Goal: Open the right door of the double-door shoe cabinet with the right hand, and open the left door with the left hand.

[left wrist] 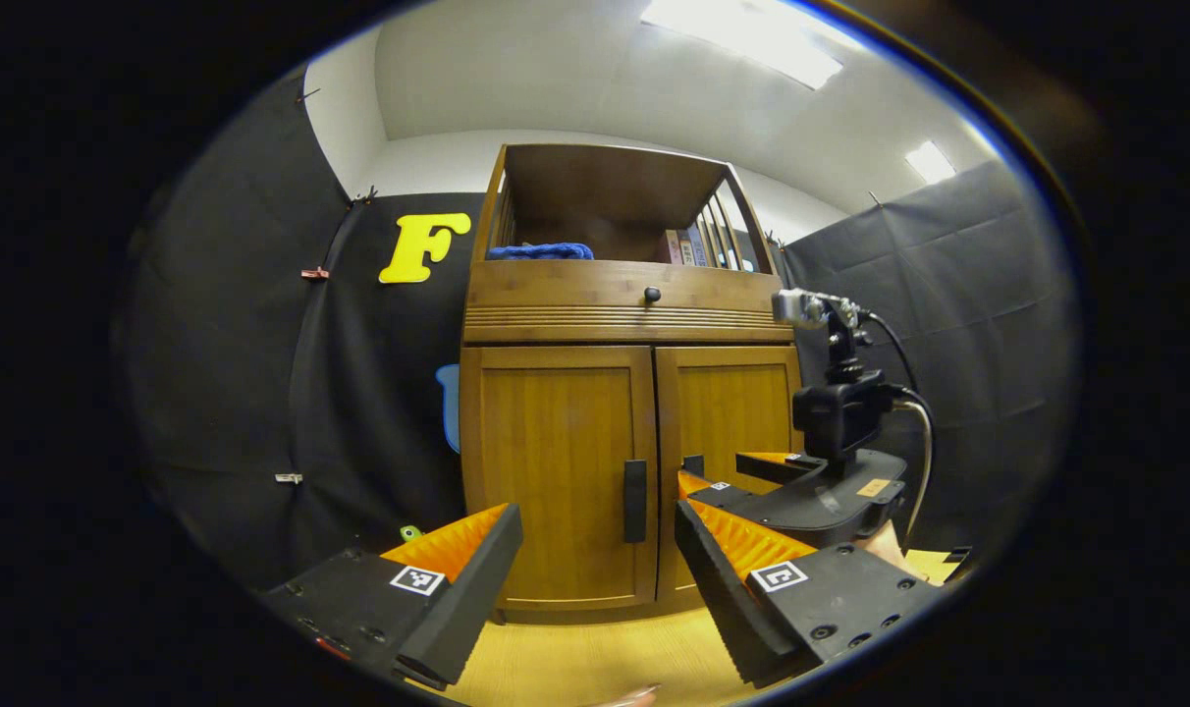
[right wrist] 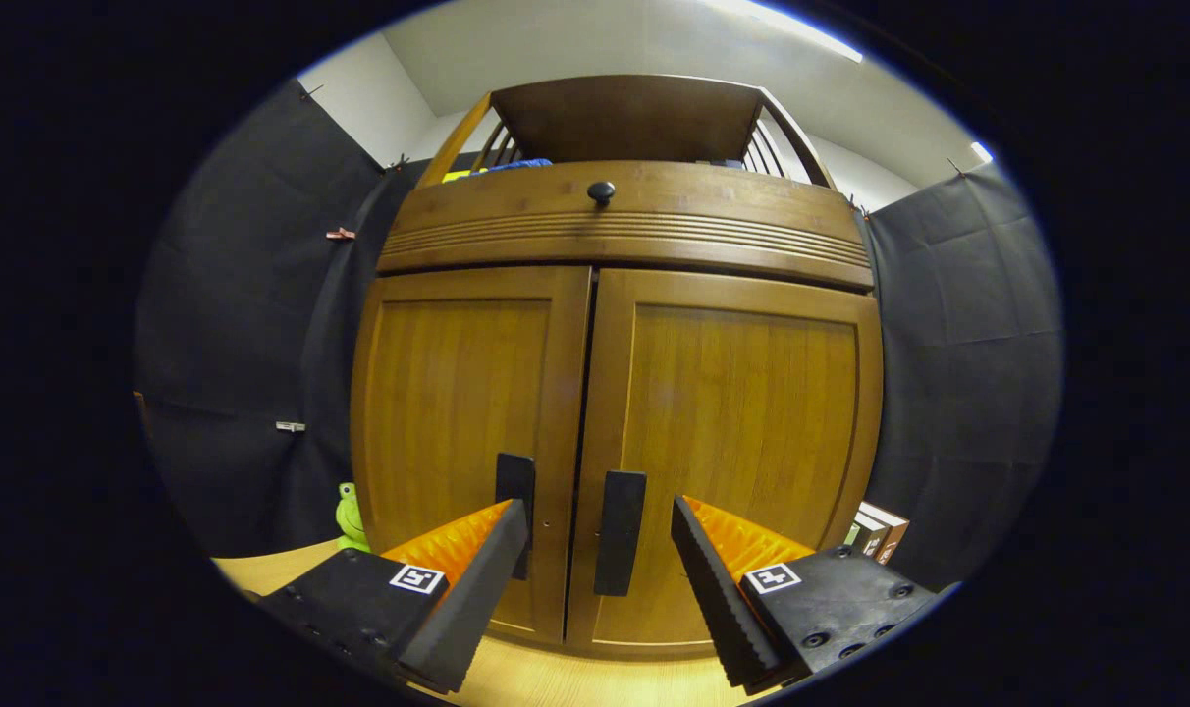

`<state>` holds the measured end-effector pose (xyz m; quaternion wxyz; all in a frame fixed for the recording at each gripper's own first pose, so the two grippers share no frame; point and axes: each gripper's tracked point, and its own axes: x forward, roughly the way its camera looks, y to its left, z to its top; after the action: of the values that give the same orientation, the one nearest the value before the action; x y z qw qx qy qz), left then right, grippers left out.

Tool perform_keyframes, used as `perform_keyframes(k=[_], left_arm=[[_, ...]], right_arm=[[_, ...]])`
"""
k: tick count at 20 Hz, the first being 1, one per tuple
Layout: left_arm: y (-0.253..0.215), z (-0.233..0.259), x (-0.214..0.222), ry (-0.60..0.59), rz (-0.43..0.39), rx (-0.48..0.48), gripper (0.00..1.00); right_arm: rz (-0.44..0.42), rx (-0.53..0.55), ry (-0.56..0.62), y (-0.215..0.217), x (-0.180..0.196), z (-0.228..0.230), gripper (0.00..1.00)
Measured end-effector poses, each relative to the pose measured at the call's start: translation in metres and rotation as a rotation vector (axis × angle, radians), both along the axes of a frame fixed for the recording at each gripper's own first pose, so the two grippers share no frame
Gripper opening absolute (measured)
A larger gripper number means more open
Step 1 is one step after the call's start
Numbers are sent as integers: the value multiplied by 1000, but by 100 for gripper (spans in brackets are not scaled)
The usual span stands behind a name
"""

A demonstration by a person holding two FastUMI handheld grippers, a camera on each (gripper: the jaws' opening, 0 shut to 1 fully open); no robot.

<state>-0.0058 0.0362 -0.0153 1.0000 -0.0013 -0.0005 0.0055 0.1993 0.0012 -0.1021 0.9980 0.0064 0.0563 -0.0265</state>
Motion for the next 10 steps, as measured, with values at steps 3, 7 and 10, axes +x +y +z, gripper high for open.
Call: perform_keyframes(k=[3,7,10], left_arm=[[12,-5,2,4,1,-17,97],[25,-9,6,12,14,-12,97],[32,-14,8,21,12,4,97]], right_arm=[[-26,1,11,-3,21,-13,89],[-57,-25,39,-11,42,-37,87],[-86,2,54,-19,52,-48,71]])
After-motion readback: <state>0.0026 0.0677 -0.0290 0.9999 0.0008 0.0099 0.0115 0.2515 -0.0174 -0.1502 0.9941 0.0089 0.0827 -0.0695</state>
